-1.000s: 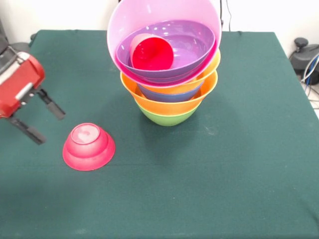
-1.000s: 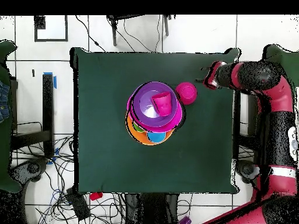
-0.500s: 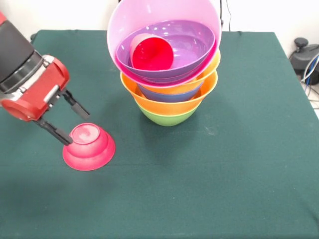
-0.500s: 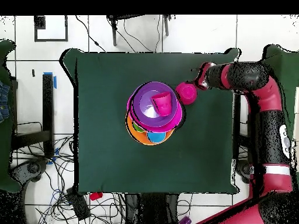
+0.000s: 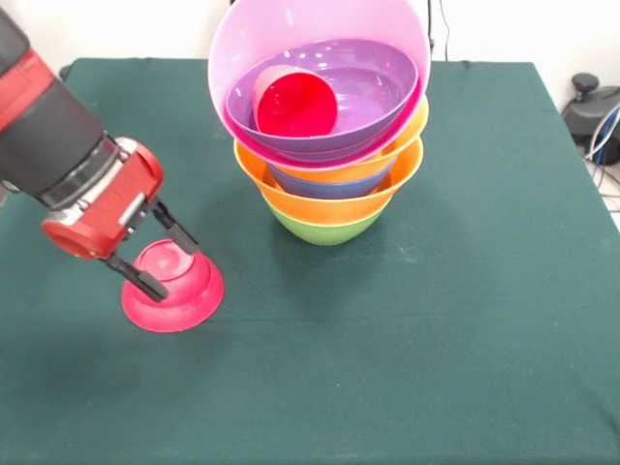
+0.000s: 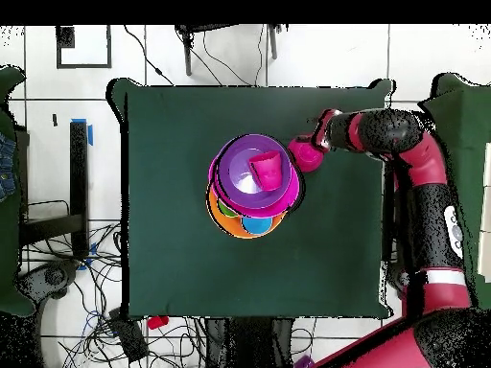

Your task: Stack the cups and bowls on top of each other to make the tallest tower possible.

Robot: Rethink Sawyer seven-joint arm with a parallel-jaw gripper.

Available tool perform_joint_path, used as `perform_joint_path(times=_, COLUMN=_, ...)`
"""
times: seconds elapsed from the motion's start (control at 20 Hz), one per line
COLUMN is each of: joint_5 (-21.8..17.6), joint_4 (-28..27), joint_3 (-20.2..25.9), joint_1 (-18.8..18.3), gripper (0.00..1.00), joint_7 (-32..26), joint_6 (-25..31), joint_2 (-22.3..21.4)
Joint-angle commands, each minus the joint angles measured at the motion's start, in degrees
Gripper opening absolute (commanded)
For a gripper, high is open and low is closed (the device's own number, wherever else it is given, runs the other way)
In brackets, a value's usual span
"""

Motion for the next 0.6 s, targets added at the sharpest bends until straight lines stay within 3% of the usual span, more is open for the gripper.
perform_joint_path(times=0.05, joint_5=0.12, joint_4=0.98, joint_3=-7.45, joint_1=4.23, gripper=1.0, joint_7=8.41, joint_6=-2.13, joint_2=3.1)
perform_joint_path(times=0.4, joint_5=1.4, joint_4=0.2, joint_3=-11.23, joint_1=6.07, gripper=1.0, joint_7=13.21, joint_6=1.56, joint_2=1.35)
perform_joint_path(times=0.6, joint_5=1.23, joint_4=-3.95, joint_3=-14.49, joint_1=8.07, gripper=1.0, joint_7=14.02, joint_6=4.81, joint_2=1.58)
